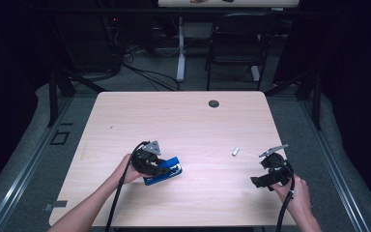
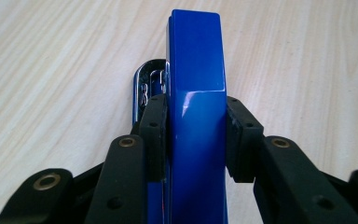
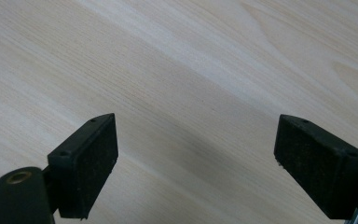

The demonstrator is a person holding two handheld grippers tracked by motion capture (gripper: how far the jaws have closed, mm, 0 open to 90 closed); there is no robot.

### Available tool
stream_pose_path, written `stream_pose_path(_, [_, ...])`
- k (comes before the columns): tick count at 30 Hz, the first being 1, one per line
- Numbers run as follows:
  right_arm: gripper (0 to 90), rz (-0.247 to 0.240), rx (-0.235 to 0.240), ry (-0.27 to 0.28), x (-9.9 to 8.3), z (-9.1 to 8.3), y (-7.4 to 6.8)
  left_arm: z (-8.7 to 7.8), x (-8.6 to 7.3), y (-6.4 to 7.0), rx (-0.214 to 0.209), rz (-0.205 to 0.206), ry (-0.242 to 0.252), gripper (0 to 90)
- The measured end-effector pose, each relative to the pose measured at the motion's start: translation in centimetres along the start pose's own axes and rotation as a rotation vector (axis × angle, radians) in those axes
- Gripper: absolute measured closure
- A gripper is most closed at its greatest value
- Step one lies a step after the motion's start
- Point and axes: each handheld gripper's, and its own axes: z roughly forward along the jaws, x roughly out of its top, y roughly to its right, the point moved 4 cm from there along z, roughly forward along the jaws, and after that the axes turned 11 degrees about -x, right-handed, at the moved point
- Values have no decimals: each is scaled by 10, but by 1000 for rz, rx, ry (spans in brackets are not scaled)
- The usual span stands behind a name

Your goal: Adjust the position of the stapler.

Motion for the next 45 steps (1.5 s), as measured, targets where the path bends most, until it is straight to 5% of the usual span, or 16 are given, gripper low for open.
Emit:
stream_pose_path(27, [131,-2,8,2,0,-1,-2,31,26,22,-125,160,-32,655])
stream_pose_path(32, [131,8,20,12,0,-2,-3,31,26,22,-101,128,-23,646])
stream_pose_path(36, [131,-4,11,7,-1,-3,-1,28,25,25,-77,81,-19,530])
stream_pose_path(45, [132,-2,16,16,-1,-3,-2,28,20,29,-13,100,-50,634])
